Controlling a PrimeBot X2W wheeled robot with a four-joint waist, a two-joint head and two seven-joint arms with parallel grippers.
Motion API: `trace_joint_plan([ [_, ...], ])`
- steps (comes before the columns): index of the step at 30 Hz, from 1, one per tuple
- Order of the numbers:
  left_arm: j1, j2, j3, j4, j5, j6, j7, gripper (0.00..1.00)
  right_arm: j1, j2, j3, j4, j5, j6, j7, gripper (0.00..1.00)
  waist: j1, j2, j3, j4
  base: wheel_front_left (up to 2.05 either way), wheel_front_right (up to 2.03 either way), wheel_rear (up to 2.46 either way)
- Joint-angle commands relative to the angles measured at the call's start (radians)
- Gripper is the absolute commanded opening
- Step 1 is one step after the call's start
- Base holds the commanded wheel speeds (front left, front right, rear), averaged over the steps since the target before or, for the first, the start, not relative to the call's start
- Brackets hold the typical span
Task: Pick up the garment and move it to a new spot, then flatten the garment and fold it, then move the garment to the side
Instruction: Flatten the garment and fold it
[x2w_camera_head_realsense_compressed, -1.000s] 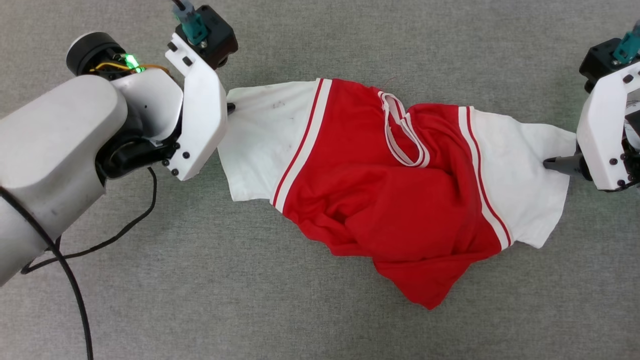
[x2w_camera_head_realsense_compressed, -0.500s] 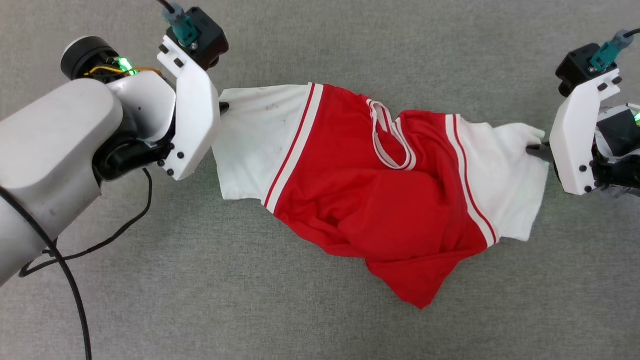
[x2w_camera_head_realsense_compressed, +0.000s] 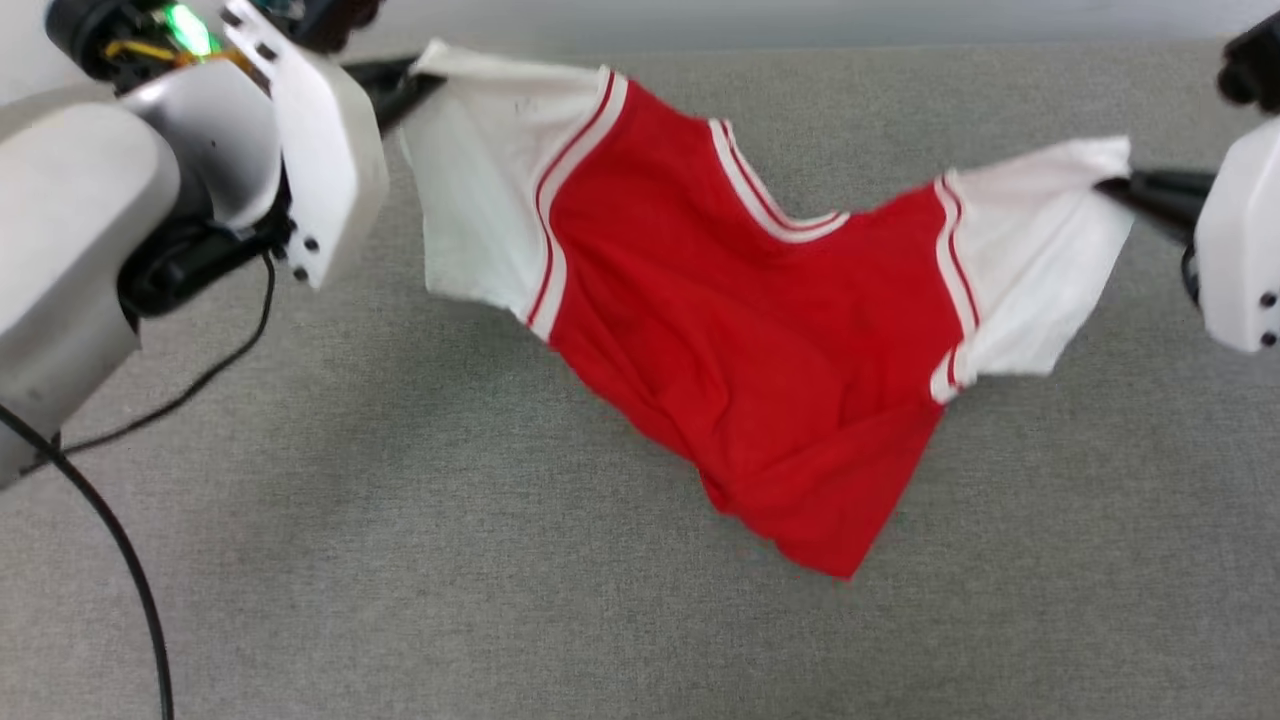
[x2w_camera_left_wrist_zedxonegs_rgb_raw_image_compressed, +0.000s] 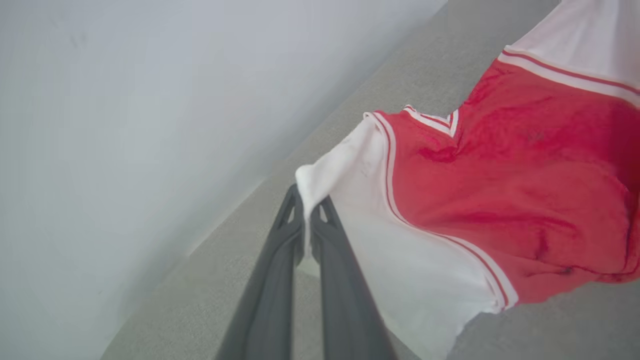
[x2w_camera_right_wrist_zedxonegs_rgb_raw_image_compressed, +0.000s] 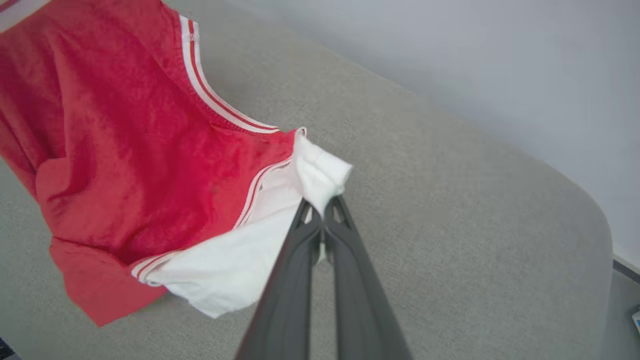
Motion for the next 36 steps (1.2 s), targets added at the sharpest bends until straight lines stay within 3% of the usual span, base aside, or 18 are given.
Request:
trace_joint_plan([
  [1,-0.032,-0.007,0.022,0.013,0.015,0.002,-0.038,0.00,-0.033,-0.011,-0.015,-0.006,-0.009,-0.001,-0.025,0.00,0.0000,0.0000,-0.007,0.000,0.00,0.00,0.00],
  [14,-0.249,-0.080,0.132,0.141,0.088,0.016,-0.178,0.00,-0.359,-0.005,-0.039,0.093,-0.167,-0.001,-0.160,0.00,0.0000,0.0000,0.047,0.020,0.00,0.00,0.00],
  [22,-0.431,-0.148,0.179,0.277,0.169,0.025,-0.277,0.00,-0.637,0.068,0.010,0.244,-0.298,-0.001,-0.256,0.00,0.0000,0.0000,0.141,0.024,0.00,0.00,0.00],
  [36,-0.674,-0.235,0.254,0.493,0.207,0.018,-0.437,0.00,-1.021,0.190,0.063,0.501,-0.449,-0.001,-0.470,0.00,0.0000,0.0000,0.262,0.023,0.00,0.00,0.00],
])
